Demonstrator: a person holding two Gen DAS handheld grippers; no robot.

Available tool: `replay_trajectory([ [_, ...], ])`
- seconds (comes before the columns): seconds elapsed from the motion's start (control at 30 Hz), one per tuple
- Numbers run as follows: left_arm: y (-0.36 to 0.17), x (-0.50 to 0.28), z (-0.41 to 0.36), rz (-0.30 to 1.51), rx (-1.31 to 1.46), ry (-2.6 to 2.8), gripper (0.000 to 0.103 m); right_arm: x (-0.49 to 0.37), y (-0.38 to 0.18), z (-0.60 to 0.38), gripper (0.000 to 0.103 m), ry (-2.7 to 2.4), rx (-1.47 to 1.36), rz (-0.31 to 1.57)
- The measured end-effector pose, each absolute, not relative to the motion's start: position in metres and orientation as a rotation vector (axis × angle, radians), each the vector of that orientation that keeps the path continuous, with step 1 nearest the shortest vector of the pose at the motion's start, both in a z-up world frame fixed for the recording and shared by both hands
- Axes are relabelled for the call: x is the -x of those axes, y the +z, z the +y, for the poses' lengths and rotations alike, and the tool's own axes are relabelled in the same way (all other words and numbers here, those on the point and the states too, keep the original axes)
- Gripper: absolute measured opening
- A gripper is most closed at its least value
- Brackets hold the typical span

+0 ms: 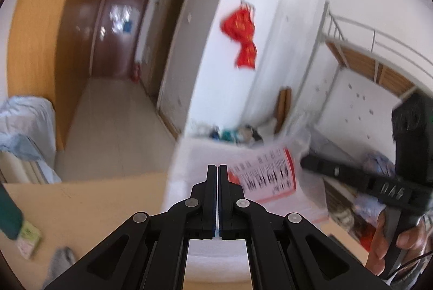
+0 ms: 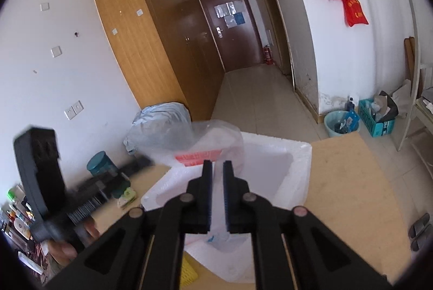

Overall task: Organize soft objects
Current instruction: 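Lower the plastic bag into the foam box with the left tool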

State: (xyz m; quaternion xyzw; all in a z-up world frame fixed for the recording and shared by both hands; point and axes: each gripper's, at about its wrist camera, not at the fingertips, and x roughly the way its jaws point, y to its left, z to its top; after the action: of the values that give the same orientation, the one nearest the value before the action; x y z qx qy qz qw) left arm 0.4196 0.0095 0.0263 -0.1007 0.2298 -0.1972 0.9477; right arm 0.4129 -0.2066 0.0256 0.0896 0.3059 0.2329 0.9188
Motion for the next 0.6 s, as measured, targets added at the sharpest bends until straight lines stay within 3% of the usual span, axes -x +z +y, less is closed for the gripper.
replay_trajectory([
  [0.3,0.017,-0.461,0.009,0.587,0.244,-0.555,0.0,-0.409,0.014,-0.217,0.01,0.49,-0.205,0.642],
  [0.43,0.022,-0.446,0.001,0.552,0.172,-0.638,0.0,-0.408,0.014,-0.221,0.01,0.503,-0.207,0.645],
  [0.53,0.023,-0.429,-0.001,0.518,0.082,-0.66,0.022,-0.409,0.013,-0.221,0.01,0.505,-0.201,0.646],
  [0.6,0.023,-0.422,0.0,0.503,0.054,-0.65,0.057,-0.411,0.011,-0.22,0.01,0.507,-0.205,0.651],
])
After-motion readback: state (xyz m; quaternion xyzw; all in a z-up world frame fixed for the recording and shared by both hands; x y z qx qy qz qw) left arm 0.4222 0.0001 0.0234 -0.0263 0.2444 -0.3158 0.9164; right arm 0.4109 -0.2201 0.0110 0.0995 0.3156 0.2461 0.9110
